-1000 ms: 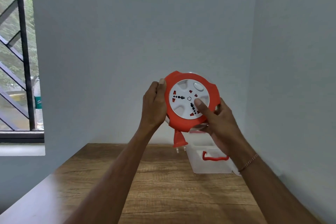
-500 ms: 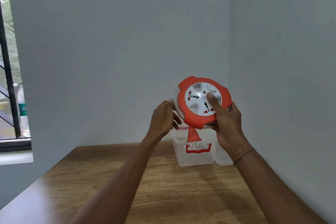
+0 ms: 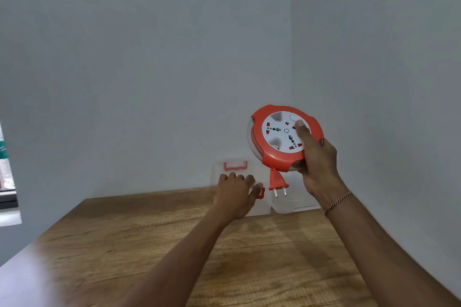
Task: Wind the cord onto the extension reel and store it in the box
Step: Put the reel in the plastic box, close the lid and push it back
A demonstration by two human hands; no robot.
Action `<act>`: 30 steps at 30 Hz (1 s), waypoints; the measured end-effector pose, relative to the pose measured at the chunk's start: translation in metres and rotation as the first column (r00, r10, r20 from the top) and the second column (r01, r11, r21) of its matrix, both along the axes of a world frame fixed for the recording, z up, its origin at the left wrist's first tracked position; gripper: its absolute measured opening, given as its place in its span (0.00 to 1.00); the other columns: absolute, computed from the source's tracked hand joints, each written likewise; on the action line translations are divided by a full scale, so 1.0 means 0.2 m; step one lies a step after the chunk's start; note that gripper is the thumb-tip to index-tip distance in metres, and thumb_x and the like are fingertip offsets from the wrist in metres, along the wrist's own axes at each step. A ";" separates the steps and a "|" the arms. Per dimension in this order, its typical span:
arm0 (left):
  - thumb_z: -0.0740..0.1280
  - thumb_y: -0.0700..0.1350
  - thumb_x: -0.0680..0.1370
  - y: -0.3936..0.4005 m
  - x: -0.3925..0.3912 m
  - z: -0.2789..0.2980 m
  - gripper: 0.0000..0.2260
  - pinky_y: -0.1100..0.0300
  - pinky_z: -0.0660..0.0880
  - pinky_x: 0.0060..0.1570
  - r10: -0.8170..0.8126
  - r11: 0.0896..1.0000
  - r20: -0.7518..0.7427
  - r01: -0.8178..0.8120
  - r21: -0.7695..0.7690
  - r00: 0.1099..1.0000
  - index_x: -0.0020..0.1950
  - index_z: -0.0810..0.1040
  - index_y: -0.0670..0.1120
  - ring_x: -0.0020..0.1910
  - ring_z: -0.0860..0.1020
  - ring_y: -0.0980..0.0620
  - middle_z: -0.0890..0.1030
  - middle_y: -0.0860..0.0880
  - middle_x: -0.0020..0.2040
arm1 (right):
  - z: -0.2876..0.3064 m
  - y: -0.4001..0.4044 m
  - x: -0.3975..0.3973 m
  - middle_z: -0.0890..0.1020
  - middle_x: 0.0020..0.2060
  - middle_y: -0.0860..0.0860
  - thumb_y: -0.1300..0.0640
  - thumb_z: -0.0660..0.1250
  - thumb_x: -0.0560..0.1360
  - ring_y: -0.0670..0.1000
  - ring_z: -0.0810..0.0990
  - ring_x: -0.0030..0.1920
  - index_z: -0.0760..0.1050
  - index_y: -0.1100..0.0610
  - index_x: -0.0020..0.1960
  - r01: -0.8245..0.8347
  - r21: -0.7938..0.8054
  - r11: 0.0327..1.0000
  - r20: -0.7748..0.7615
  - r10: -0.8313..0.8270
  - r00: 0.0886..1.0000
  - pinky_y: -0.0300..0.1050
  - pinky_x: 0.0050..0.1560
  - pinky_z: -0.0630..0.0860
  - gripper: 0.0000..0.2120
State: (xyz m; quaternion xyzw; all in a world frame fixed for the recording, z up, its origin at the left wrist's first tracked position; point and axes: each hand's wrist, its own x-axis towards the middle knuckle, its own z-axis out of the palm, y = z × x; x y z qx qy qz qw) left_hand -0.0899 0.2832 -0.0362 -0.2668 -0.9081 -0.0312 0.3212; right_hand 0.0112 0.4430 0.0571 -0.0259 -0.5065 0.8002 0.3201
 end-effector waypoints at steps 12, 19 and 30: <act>0.43 0.72 0.76 -0.55 0.03 -0.01 0.36 0.45 0.70 0.56 0.059 0.963 0.063 -0.073 0.261 0.996 0.45 0.85 0.51 0.50 0.75 0.49 0.81 0.50 0.42 | -0.06 -0.11 0.02 0.85 0.48 0.51 0.45 0.77 0.65 0.53 0.85 0.46 0.78 0.52 0.56 -0.087 0.015 0.996 0.029 0.087 0.996 0.60 0.45 0.81 0.23; 0.68 0.61 0.70 -0.83 0.06 0.03 0.29 0.51 0.75 0.52 0.034 0.791 0.361 -0.246 0.560 0.932 0.64 0.71 0.45 0.54 0.74 0.45 0.72 0.41 0.62 | -0.07 -0.23 0.01 0.85 0.49 0.52 0.45 0.77 0.65 0.54 0.85 0.46 0.77 0.52 0.58 -0.154 0.050 0.987 0.037 0.153 0.988 0.59 0.45 0.81 0.25; 0.64 0.38 0.73 -1.07 0.05 0.10 0.26 0.53 0.81 0.37 -0.356 0.480 0.588 -0.397 0.782 0.727 0.71 0.67 0.46 0.53 0.76 0.45 0.71 0.42 0.67 | -0.03 -0.37 -0.02 0.85 0.48 0.51 0.43 0.74 0.68 0.54 0.85 0.46 0.77 0.53 0.58 -0.247 0.133 0.960 0.031 0.245 0.969 0.58 0.47 0.81 0.23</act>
